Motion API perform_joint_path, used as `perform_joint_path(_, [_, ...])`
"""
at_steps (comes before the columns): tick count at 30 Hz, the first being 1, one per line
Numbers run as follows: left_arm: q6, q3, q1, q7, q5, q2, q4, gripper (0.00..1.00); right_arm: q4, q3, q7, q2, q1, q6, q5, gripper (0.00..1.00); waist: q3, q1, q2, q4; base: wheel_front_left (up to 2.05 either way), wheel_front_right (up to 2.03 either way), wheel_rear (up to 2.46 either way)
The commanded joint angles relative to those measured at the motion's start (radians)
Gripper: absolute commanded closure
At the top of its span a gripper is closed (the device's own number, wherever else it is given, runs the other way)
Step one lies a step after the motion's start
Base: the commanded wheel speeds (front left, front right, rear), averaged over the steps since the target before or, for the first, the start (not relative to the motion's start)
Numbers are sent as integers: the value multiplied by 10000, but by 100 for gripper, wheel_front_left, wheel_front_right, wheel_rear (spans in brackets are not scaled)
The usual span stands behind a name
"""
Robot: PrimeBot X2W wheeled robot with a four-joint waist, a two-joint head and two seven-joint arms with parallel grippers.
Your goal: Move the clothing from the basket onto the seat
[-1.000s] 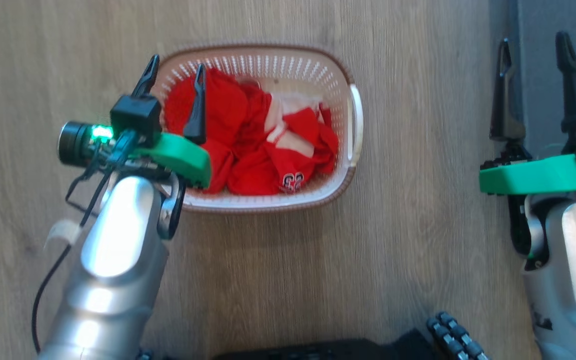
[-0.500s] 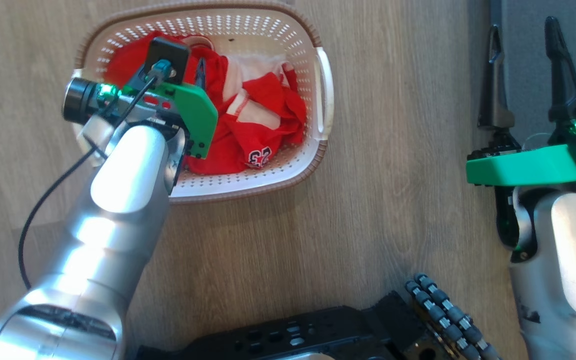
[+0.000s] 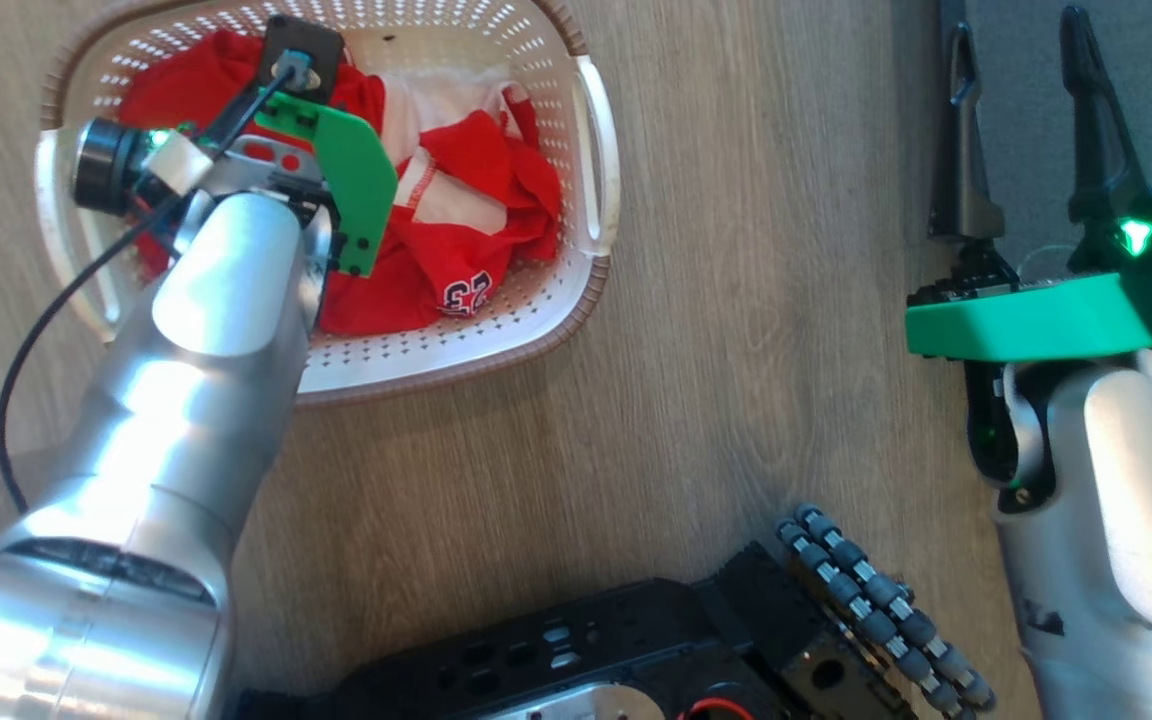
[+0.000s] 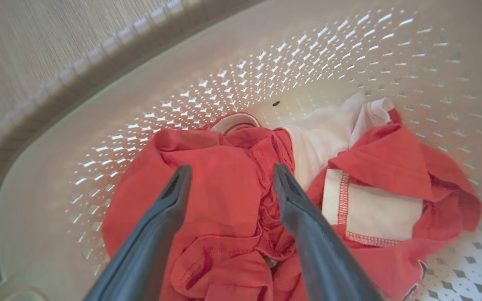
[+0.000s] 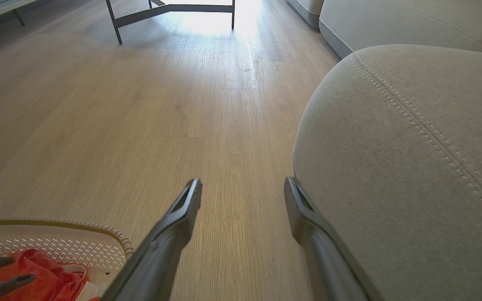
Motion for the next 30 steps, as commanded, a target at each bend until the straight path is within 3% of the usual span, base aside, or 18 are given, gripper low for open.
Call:
perform_joint_path(1, [112, 105, -147, 39, 21, 188, -34, 0, -314, 200, -118, 84, 194, 69, 107, 0, 141, -1, 0, -124, 0, 0, 0])
perform_joint_path(6, [352, 142, -489, 62, -35, 317, 435, 0, -351, 283, -118, 91, 192, 69, 453, 0, 340, -1, 0, -303, 0, 0, 0])
perform_joint_path(30, [469, -460, -1194, 220, 129, 918, 1428, 0, -466, 753, -118, 94, 326, 69, 1123, 0, 1143, -1, 0, -933, 0, 0, 0])
